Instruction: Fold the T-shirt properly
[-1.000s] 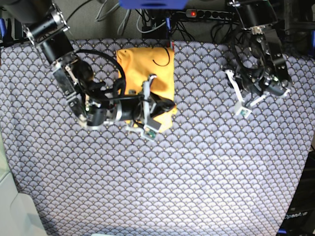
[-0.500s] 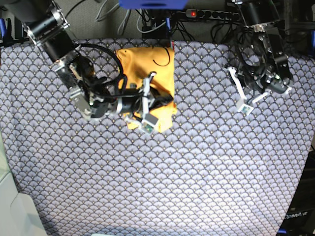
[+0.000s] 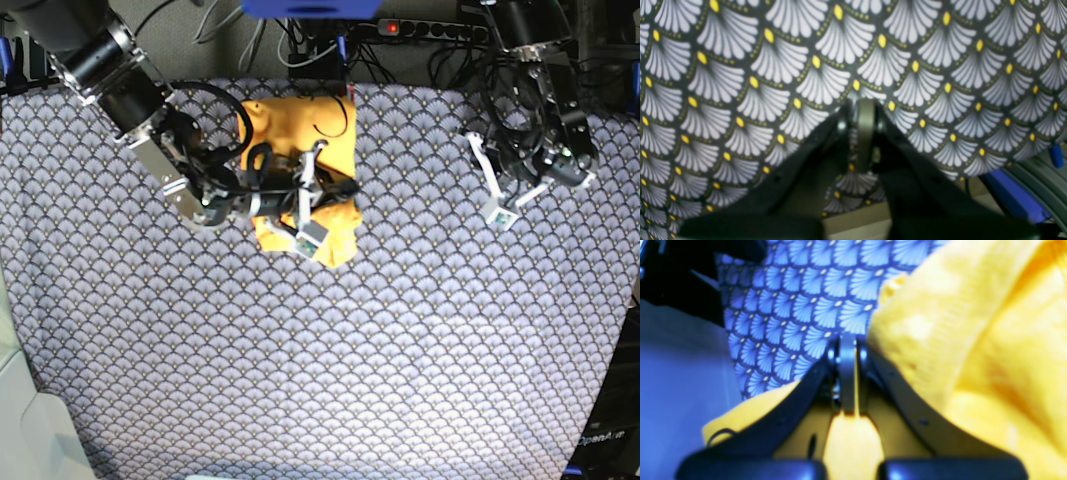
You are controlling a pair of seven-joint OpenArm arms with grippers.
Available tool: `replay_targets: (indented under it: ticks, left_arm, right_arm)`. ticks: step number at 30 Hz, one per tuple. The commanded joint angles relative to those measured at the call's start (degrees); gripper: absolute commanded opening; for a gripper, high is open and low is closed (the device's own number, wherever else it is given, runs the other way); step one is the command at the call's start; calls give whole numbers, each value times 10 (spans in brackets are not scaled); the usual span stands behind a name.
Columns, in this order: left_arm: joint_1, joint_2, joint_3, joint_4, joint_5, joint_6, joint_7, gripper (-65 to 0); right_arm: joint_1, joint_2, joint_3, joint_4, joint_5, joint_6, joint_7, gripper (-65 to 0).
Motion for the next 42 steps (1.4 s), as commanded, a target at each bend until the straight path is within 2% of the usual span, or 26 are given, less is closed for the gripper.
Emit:
replay_targets:
  ticks: [1,7,14,18,22,32,35,39,42]
  left_arm:
    - [-4,-5,-1,9,1,-1,3,-611]
    - [-4,-5,-1,9,1,-1,3,-611]
    - [5,-5,-1,9,0,-1,3,-611]
    - [6,-5,-1,9,0,-1,3,-611]
    - [18,-8,-1,10,0,-1,3,-611]
    - [27,-21,-1,10,0,-1,3,-611]
    - [27,-22,-1,13,0,-1,3,-611]
    - [37,-22,-1,48,0,-1,3,-611]
    - [50,-22,-1,83,0,-1,3,-611]
  right_arm:
    - [9,1,3,21,11,4,1,-650]
    - [34,1,5,100,11,4,-63,-650]
    - [71,-4,3,67,11,4,-66,-650]
    - [86,-12,-1,9,10,4,-29,-650]
    - [105,-21,-17,-59,-15,4,11,-650]
    - [108,-42,-17,-132,-65,4,46,-650]
    - [107,-25,-16,-91,-65,4,31,-650]
    - [94,4,-11,40,-65,4,-46,-650]
    - [63,29,20,153,-65,4,-94,-650]
